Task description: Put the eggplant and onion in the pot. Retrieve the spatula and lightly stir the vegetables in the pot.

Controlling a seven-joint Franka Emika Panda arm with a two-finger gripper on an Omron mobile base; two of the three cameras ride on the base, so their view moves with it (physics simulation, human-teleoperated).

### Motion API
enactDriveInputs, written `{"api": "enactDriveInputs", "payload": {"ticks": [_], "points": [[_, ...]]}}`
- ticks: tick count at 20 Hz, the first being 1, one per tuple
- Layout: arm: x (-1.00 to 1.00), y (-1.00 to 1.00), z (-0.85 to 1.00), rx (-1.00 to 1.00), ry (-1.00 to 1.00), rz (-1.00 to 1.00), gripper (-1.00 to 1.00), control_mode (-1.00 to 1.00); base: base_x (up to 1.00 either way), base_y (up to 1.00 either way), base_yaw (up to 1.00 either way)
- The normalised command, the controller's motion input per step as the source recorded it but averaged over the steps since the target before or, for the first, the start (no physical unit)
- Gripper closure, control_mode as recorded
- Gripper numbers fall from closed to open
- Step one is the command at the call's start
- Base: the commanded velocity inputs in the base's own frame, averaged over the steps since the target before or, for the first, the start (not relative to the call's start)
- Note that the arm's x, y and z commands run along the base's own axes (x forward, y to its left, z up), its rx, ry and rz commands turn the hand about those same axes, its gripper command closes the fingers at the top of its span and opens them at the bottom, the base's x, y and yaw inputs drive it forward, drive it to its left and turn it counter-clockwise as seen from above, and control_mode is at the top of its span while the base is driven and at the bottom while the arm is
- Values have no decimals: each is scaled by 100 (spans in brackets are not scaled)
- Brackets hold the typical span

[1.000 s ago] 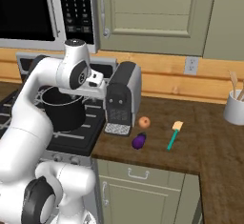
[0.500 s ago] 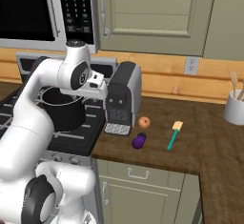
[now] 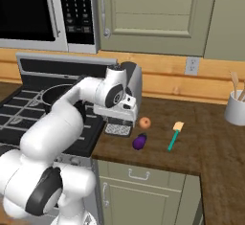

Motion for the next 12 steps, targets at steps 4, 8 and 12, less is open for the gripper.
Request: {"api": "enactDriveInputs", "payload": {"ticks": [4, 8, 12], "points": [[17, -94, -86, 9, 11, -7, -100, -100, 0, 0, 0], [30, -62, -51, 5, 14, -3, -100, -100, 0, 0, 0], [11, -46, -44, 2, 2, 0, -100, -100, 0, 0, 0]]}}
